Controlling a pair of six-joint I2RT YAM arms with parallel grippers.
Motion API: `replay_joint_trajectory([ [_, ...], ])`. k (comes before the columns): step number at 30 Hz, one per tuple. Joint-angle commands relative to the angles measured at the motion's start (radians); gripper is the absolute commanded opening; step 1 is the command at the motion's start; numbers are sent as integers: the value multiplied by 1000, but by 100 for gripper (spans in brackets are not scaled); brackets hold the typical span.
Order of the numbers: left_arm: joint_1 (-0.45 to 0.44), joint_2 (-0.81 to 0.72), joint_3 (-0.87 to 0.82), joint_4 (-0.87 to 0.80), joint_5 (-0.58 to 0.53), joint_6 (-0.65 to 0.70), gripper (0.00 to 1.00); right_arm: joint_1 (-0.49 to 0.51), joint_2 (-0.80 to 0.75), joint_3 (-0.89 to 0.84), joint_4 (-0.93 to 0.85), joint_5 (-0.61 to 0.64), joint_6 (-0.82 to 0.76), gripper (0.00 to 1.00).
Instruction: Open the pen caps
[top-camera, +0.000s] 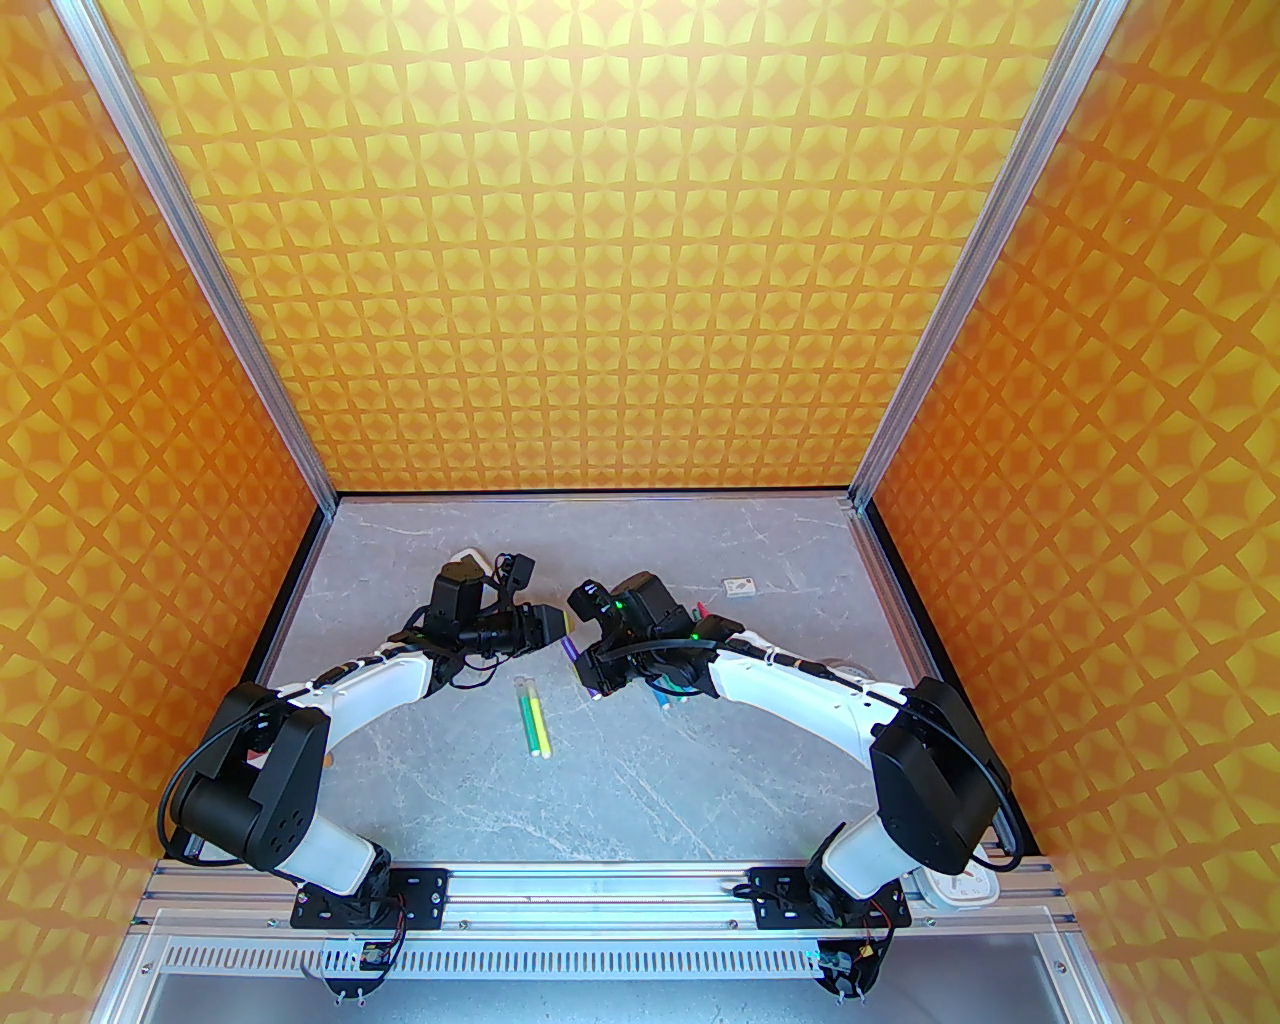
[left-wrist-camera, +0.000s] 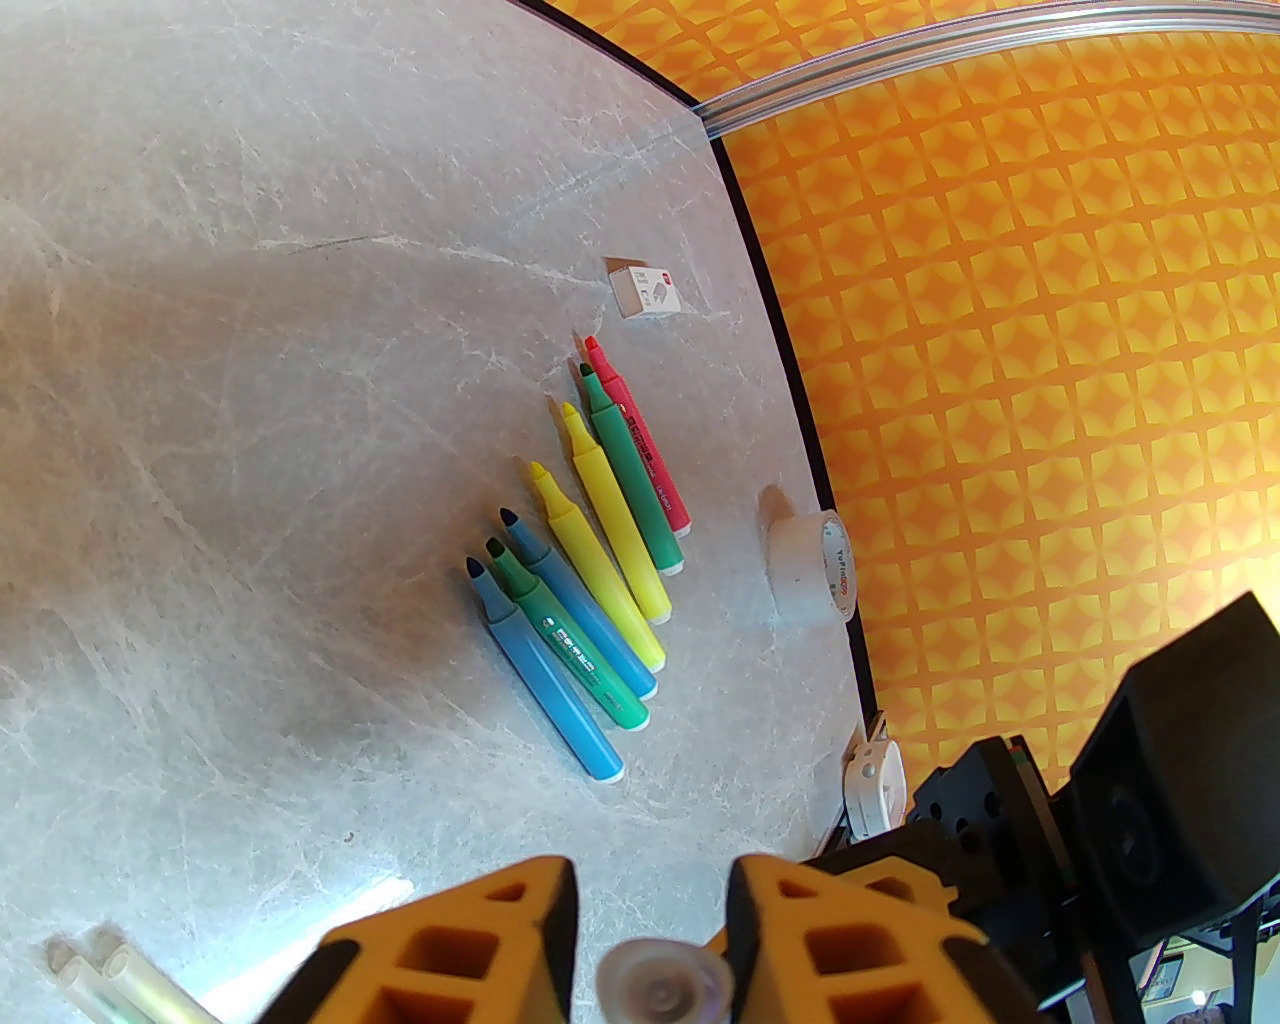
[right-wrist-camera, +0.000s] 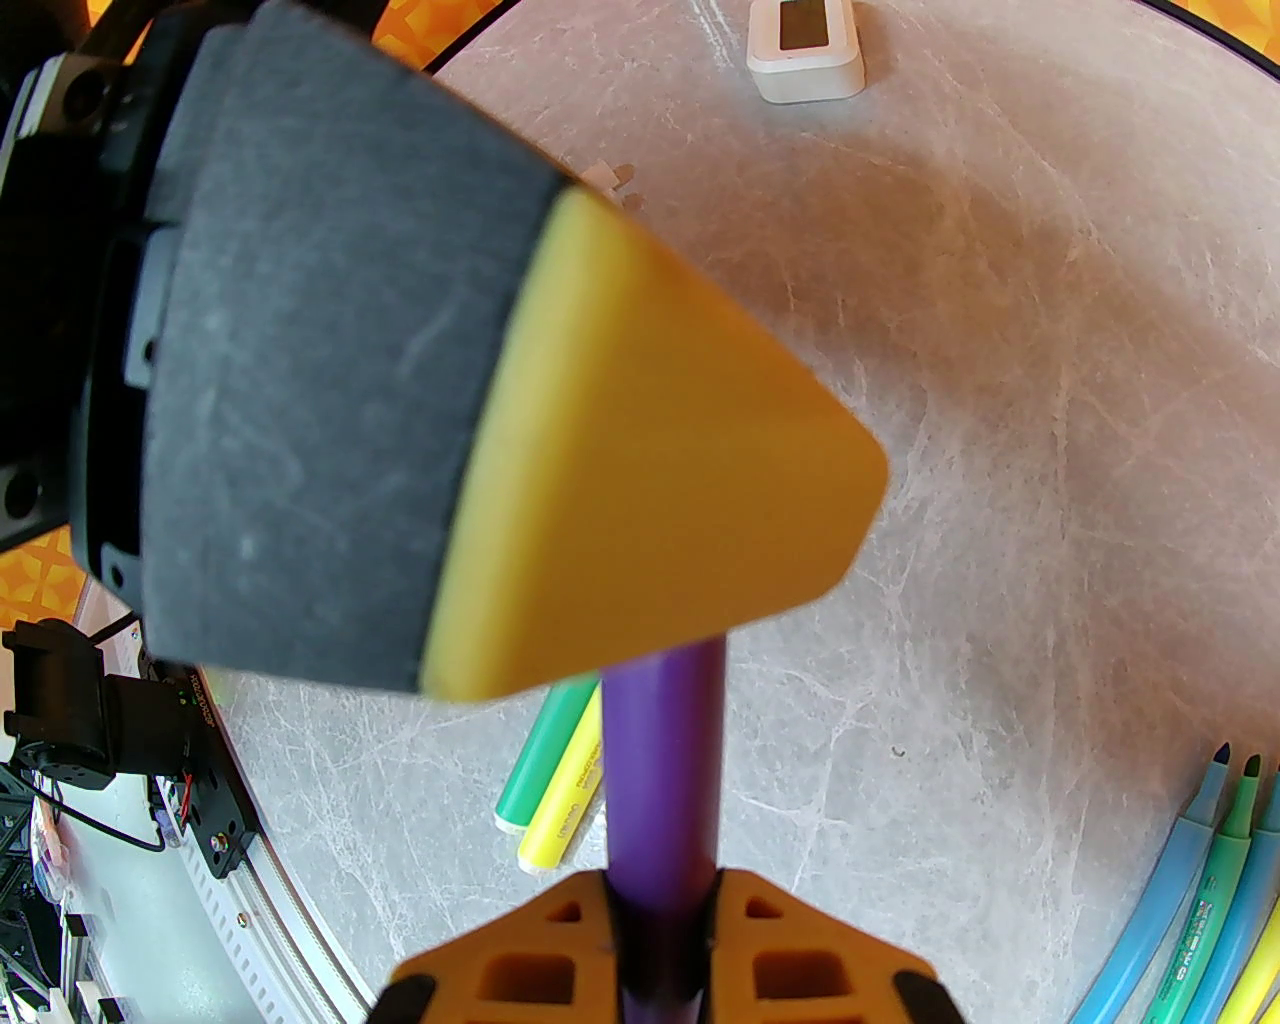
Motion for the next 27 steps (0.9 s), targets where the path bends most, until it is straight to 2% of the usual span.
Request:
replay_joint_trajectory([
  [1, -6, -13, -10, 10, 1, 13, 27, -7, 11, 6, 8, -2, 1, 2],
  [8, -5, -11, -8, 10, 2, 10, 15, -7, 10, 5, 10, 3, 2, 5],
  [12, -6, -16, -6, 11, 1, 4, 6, -6, 18, 2, 19, 7, 5, 14],
  [16, -5, -25, -6, 10, 0, -4, 0, -7, 24, -5, 44, 1, 8, 27],
  [19, -5, -32, -4, 9, 1, -7, 0, -7, 35, -5, 58, -6, 10, 32],
  [27, -6, -52, -3, -1, 1, -12, 0, -7, 65, 5, 68, -20, 11, 31],
])
